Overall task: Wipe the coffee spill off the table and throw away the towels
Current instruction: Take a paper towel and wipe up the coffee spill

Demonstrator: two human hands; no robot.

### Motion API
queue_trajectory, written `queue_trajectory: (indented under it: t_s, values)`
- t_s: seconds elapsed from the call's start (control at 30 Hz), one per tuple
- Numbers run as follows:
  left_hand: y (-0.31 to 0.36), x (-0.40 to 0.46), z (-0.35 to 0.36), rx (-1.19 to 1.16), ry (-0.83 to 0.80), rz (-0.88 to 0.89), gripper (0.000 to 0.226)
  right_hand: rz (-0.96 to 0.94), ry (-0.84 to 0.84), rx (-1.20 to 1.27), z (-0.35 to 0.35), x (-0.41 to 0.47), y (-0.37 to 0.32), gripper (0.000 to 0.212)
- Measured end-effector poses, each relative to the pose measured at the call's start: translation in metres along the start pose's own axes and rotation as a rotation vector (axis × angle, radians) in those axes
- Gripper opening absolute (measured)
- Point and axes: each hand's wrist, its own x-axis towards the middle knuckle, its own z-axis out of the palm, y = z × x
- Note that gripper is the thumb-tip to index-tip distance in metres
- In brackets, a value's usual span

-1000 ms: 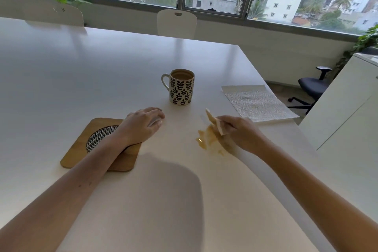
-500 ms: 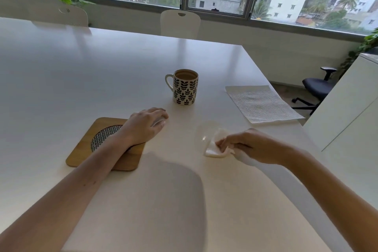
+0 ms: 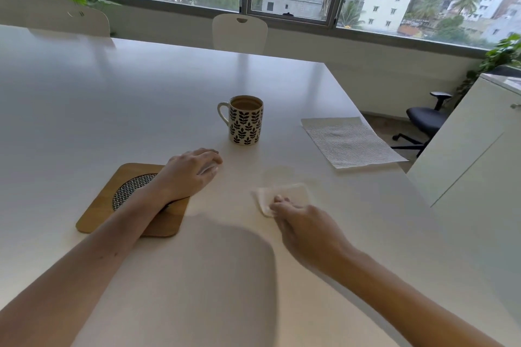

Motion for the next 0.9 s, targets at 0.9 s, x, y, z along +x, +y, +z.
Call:
queue_trajectory:
  t_s: [0.9]
  values:
    - [0.002,-0.001,-0.001,0.006,-0.006,-0.016,0.027,-0.149,-0.674,0.764,-0.033,0.028,0.045,0.029]
